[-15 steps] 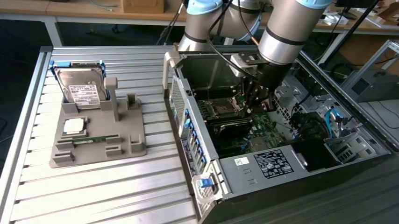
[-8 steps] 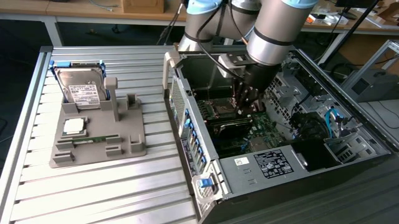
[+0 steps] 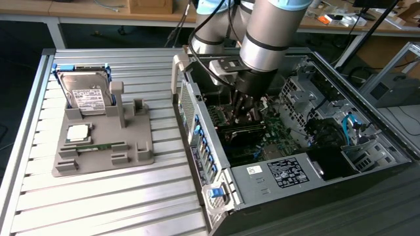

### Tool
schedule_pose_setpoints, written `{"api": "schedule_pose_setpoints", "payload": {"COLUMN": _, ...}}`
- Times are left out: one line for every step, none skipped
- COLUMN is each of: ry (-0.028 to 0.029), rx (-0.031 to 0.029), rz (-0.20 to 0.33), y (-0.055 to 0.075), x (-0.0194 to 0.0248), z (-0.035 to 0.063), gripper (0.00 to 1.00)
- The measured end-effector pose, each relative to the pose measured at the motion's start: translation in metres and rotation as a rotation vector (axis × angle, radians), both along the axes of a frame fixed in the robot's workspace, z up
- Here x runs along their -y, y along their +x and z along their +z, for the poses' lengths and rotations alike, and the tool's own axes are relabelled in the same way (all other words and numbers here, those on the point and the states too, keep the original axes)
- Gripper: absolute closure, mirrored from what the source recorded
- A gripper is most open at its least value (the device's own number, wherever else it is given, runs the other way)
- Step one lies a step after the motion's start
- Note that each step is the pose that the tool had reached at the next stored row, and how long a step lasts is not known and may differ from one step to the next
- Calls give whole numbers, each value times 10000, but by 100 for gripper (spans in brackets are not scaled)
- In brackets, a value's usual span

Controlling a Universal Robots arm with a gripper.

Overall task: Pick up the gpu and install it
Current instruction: 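Press down on the gpu until it lock into place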

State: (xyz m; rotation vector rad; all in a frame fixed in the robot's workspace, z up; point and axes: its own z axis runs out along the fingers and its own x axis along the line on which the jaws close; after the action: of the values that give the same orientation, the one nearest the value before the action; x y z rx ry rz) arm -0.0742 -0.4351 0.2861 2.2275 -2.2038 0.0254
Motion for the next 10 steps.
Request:
{"api": "schedule_pose_setpoints", "payload": {"ry": 0, "rx": 0, "rz": 0, "y": -16, "x": 0, "z": -5, "gripper": 89}}
{"api": "schedule_pose_setpoints", "payload": {"ry": 4, "rx": 1, "rz": 0, "y": -63, "x": 0, "z": -15, "gripper": 89}}
{"api": "schedule_pose_setpoints", "payload": {"ry": 7, "rx": 0, "rz": -1, "y": -102, "x": 0, "z": -22, "gripper": 89}}
{"api": "schedule_pose_setpoints", "payload": {"ry": 8, "rx": 0, "rz": -1, "y": -117, "x": 0, "z": -27, "gripper": 89}}
{"api": "schedule_pose_setpoints", "payload": {"ry": 8, "rx": 0, "rz": 0, "y": -130, "x": 1, "z": -28, "gripper": 89}}
{"api": "schedule_pose_setpoints", "payload": {"ry": 11, "rx": 0, "rz": 0, "y": -146, "x": 1, "z": -31, "gripper": 89}}
{"api": "schedule_pose_setpoints", "payload": {"ry": 13, "rx": 0, "rz": 0, "y": -160, "x": 1, "z": -34, "gripper": 89}}
{"api": "schedule_pose_setpoints", "payload": {"ry": 14, "rx": 0, "rz": 0, "y": -178, "x": 1, "z": -37, "gripper": 89}}
{"api": "schedule_pose_setpoints", "payload": {"ry": 15, "rx": 1, "rz": 0, "y": -190, "x": 1, "z": -40, "gripper": 89}}
{"api": "schedule_pose_setpoints", "payload": {"ry": 15, "rx": 0, "rz": 0, "y": -214, "x": 2, "z": -43, "gripper": 89}}
